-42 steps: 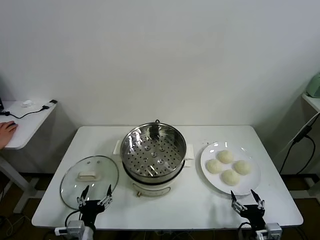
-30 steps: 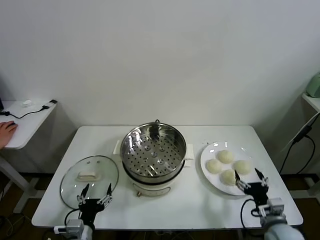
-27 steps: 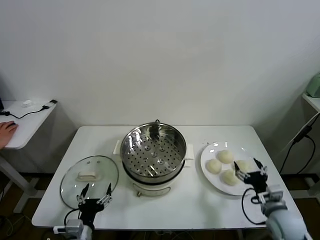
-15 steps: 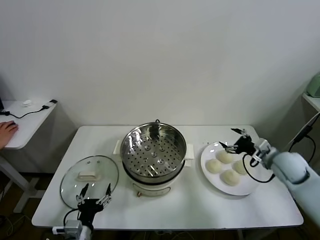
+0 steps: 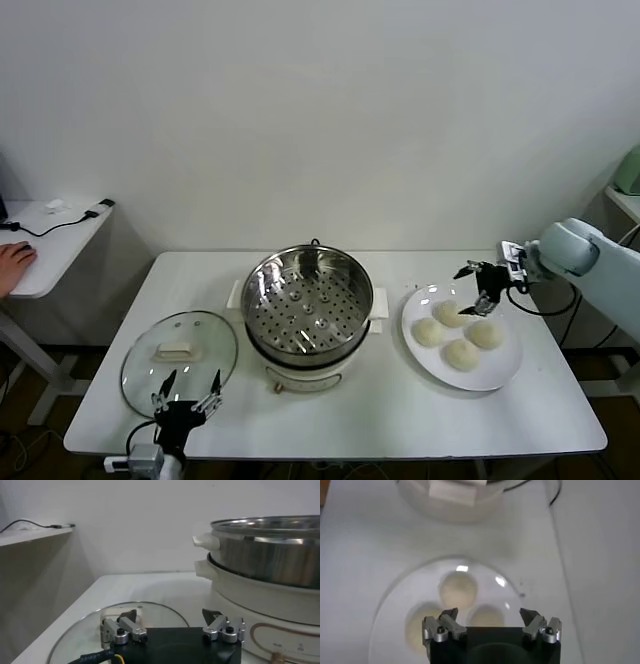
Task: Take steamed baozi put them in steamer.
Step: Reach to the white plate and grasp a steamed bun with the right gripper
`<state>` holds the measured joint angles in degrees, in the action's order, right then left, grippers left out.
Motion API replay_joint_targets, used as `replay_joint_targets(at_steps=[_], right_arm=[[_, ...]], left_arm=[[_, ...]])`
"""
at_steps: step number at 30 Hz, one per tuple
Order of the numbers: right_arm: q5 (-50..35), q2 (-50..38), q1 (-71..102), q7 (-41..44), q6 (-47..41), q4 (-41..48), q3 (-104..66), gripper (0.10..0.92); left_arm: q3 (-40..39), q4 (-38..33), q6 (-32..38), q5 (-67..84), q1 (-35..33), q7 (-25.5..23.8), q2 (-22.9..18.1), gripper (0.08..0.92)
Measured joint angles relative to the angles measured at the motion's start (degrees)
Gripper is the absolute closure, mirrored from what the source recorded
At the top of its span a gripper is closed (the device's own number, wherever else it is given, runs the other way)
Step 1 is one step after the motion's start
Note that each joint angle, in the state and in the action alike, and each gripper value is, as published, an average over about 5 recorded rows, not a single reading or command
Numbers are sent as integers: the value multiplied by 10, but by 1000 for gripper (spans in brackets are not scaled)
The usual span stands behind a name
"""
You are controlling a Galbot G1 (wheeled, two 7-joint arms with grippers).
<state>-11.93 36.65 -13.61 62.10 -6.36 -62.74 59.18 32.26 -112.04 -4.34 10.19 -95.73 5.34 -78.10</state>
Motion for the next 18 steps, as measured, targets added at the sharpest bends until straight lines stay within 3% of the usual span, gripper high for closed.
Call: replay_joint_targets(at_steps=[18], right_arm=[[45, 148, 39, 10, 8, 203, 6, 203]], left_arm=[[6, 16, 6, -1, 1, -1, -7, 177]])
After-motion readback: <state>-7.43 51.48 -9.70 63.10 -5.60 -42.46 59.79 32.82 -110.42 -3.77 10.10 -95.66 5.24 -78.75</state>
